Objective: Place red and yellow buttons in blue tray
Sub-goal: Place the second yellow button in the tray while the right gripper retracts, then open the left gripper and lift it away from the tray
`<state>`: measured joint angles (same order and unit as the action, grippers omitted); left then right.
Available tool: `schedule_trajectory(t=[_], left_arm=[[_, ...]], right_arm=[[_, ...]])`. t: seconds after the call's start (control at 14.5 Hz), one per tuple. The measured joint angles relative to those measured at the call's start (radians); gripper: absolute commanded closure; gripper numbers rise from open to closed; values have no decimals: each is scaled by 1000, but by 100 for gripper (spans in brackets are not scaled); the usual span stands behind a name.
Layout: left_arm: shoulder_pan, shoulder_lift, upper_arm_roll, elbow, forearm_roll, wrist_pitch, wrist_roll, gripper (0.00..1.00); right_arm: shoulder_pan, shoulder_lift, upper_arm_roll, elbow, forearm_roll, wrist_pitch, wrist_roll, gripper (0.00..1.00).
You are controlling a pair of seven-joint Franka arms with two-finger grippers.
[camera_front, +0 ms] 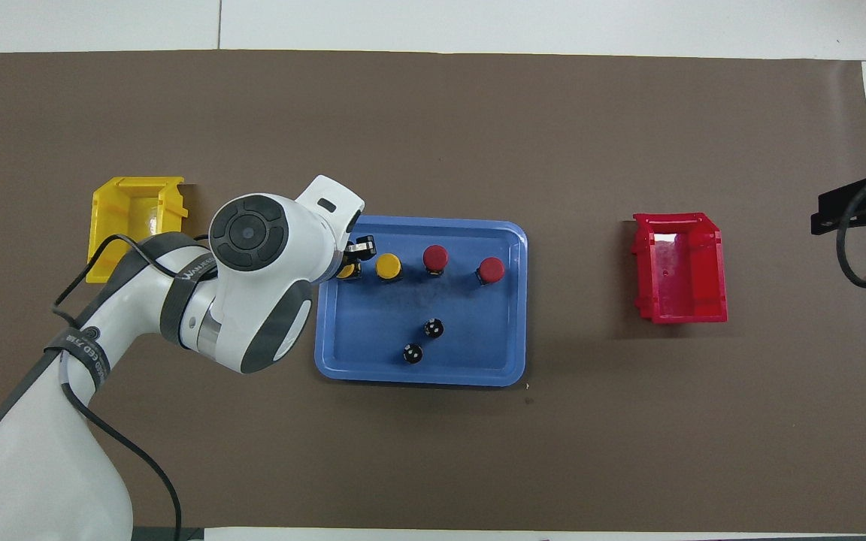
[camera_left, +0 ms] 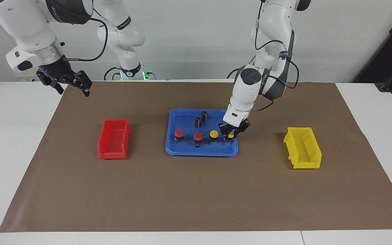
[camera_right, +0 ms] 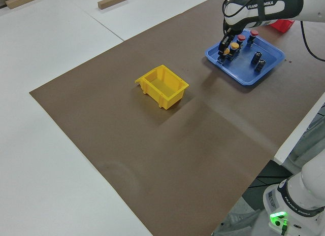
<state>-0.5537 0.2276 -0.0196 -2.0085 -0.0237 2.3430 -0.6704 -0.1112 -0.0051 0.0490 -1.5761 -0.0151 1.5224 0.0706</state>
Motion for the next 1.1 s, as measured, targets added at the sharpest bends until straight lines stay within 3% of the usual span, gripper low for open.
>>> schedule_trajectory(t=[0.07,0.14,0.21,0.34,0.41,0.55,0.69,1.1], left_arm=[[0,-2,1,0,0,0,0,92],[0,-2,2,0,0,0,0,64],[0,-2,2,0,0,0,0,28],[0,-2,2,0,0,0,0,13],[0,-1,2,0,0,0,0,13],[0,-2,4,4,0,-2,0,1],[0,-5,14,40,0,-52,9,0],[109,-85,51,295,9,-463,314,0]], right_arm=[[0,0,0,0,0,0,0,0],[0,0,0,0,0,0,0,0],[0,0,0,0,0,0,0,0],[0,0,0,0,0,0,0,0],[0,0,0,0,0,0,0,0],[0,0,0,0,0,0,0,0],[0,0,0,0,0,0,0,0],[0,0,0,0,0,0,0,0]])
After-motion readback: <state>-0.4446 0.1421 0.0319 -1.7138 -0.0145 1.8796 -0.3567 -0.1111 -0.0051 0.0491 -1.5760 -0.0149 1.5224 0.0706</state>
